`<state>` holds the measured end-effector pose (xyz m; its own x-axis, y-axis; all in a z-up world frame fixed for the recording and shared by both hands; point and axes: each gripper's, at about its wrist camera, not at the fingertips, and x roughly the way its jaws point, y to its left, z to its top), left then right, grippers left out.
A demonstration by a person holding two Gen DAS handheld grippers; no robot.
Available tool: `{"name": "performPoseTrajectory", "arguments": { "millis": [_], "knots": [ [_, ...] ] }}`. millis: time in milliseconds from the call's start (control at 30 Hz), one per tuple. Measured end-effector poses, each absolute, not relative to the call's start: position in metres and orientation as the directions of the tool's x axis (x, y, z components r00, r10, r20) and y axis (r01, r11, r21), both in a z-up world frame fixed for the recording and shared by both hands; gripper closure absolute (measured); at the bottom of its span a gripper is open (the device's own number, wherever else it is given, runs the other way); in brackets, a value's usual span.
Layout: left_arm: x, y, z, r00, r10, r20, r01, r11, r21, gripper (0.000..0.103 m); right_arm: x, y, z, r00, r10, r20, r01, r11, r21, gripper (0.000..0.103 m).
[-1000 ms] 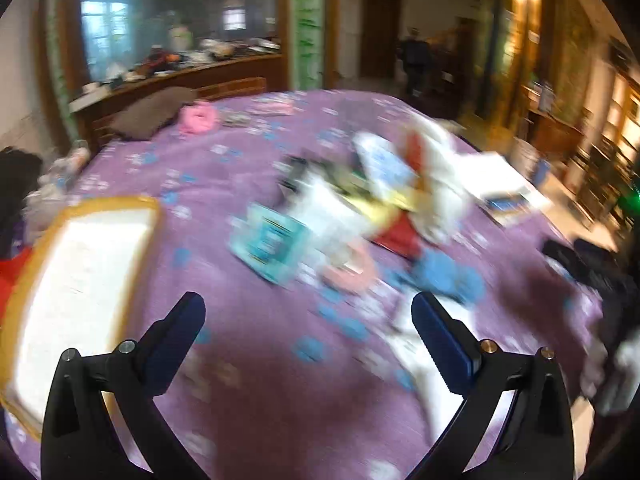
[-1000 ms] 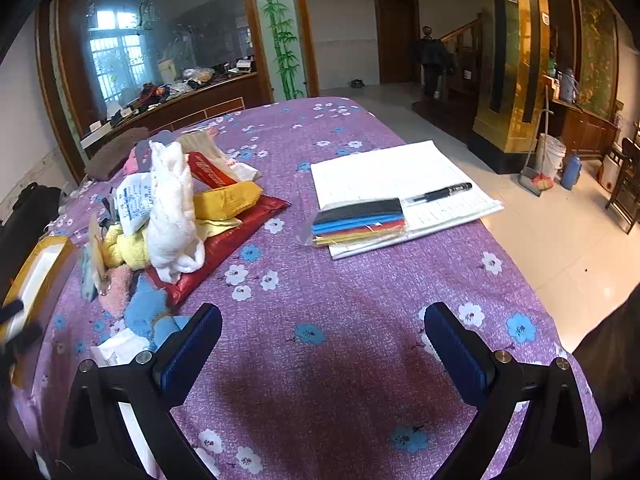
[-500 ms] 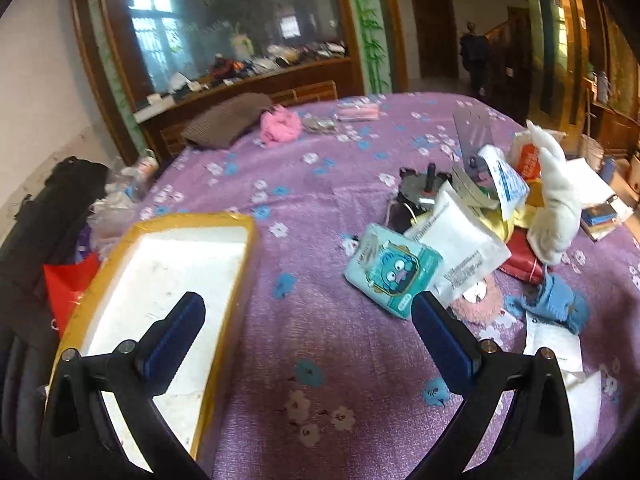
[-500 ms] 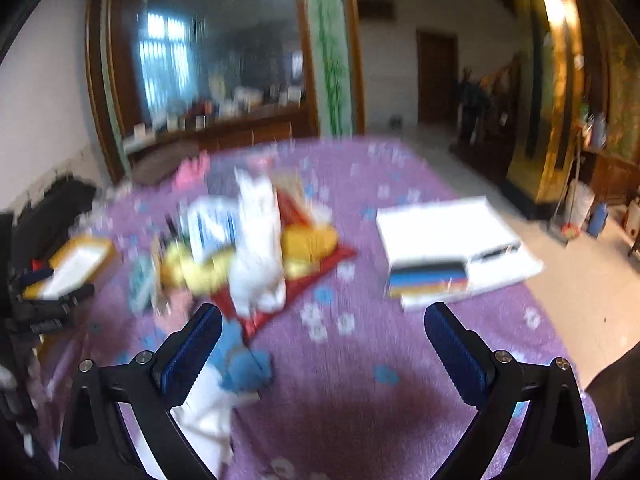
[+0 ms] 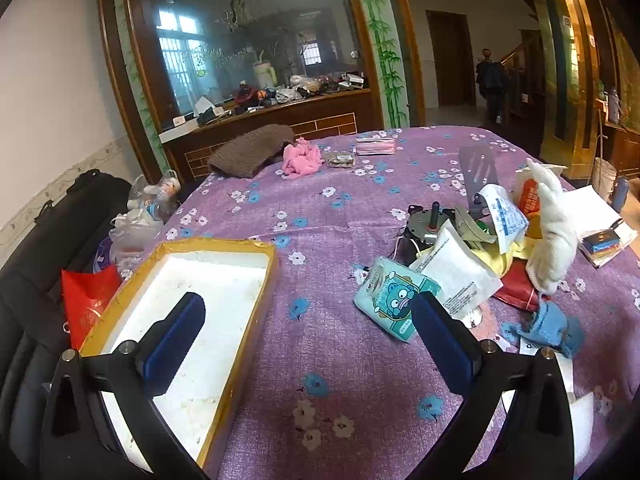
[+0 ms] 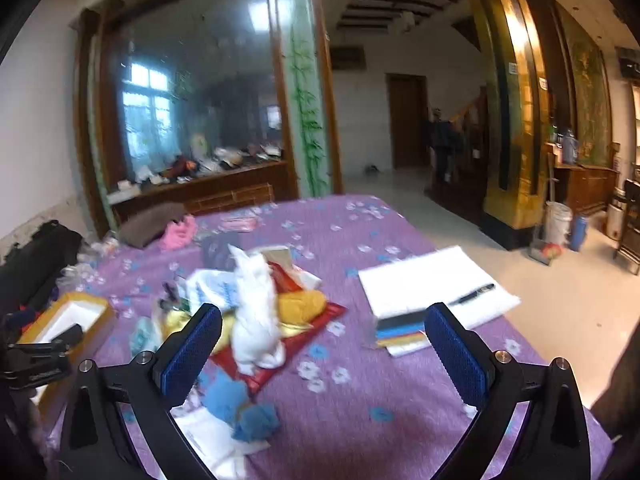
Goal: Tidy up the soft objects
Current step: 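Move both tools toward the pile of soft items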
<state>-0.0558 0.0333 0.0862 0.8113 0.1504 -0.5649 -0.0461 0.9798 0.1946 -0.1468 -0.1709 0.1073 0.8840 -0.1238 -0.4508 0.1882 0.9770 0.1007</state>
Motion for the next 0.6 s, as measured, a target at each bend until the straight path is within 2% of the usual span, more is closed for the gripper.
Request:
{"name": "performPoseTrajectory", "arguments": {
  "millis": [67, 100, 233, 333, 500, 600],
  "knots": [
    [-0.052, 0.036, 0.084, 0.801, 0.137, -0.583, -0.043, 0.984, 0.172, 0.0, -0.125, -0.175, 0.1, 0.833, -0.091, -0.546, 0.182, 0.977, 0.114, 0.001],
    [-0.049, 0.039, 0.082, 0.795, 0.135, -0.591, -0.045, 0.985, 0.165, 0.0, -0.119, -0.177, 0.098, 0.822, -0.091, -0.563, 0.186, 0.976, 0.112, 0.001],
    [-0.038, 0.052, 0.078, 0.766, 0.129, -0.63, -0.044, 0.988, 0.15, 0.0, -0.094, -0.179, 0.09, 0.793, -0.095, -0.602, 0.181, 0.98, 0.085, 0.001],
    [-0.027, 0.069, 0.083, 0.759, 0.07, -0.647, -0.027, 0.997, 0.076, 0.0, -0.075, -0.185, 0.079, 0.763, -0.072, -0.643, 0.17, 0.981, 0.091, 0.003],
    [0.001, 0.066, 0.071, 0.692, -0.074, -0.718, 0.099, 0.995, -0.006, 0.0, -0.069, -0.198, 0.072, 0.742, -0.025, -0.67, 0.168, 0.974, 0.15, 0.007],
    [0.014, 0.049, 0.06, 0.665, -0.079, -0.743, 0.119, 0.993, 0.001, 0.0, -0.068, -0.204, 0.07, 0.737, -0.017, -0.676, 0.175, 0.971, 0.166, 0.007]
  ]
}}
